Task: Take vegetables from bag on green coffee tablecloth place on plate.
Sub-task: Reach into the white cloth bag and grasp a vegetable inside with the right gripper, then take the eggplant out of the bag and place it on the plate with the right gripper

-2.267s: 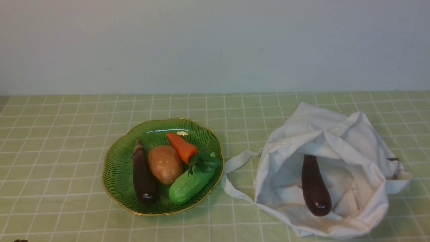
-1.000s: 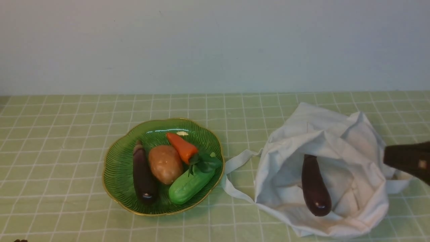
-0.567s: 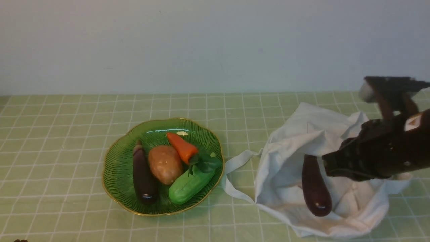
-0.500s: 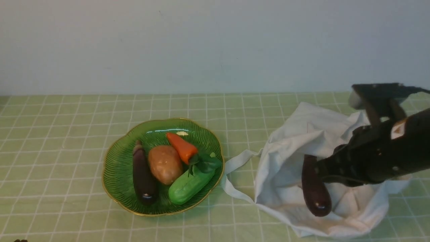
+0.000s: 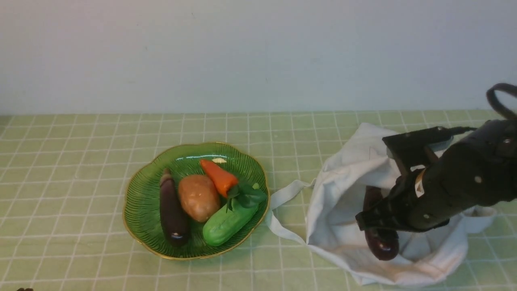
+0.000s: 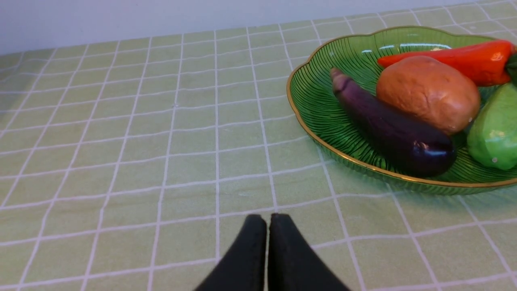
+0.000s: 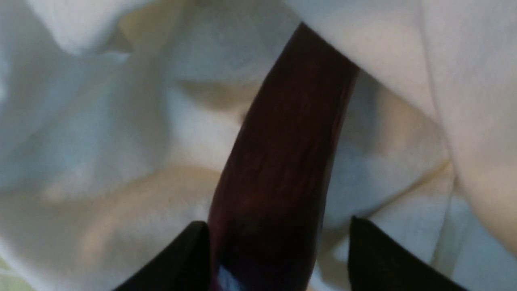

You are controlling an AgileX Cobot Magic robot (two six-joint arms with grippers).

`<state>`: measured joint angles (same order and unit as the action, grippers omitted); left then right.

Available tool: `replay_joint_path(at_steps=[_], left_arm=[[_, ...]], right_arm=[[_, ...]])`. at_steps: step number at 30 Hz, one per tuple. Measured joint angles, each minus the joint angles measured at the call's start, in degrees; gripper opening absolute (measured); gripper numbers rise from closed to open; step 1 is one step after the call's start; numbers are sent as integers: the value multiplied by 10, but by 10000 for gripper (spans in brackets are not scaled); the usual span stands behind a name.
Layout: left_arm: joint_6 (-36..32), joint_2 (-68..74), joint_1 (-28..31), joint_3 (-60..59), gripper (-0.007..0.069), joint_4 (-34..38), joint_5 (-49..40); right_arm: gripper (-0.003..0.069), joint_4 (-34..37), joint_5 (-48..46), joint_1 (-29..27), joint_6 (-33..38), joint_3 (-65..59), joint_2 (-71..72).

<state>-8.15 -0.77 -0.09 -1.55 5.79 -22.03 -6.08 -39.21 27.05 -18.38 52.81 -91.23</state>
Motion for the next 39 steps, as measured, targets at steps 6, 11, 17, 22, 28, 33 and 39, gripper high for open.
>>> replay_joint_path(at_steps=[6,11,17,22,28,33,39], left_arm=[[0,0,0,0,-5,0,0],[0,0,0,0,-5,0,0],[0,0,0,0,-5,0,0],[0,0,0,0,-5,0,0],[0,0,0,0,-5,0,0],[0,0,0,0,-5,0,0],[0,0,0,0,-5,0,0]], right_arm=[[600,-9,47,0,-10,2,-50],[530,-14,52,0,-10,3,-81],[377,-22,-14,1,-10,4,-59],[377,16,-87,1,12,4,14],[377,161,-182,1,112,4,87],[377,336,-233,4,243,4,113],[377,464,-174,48,381,22,106]])
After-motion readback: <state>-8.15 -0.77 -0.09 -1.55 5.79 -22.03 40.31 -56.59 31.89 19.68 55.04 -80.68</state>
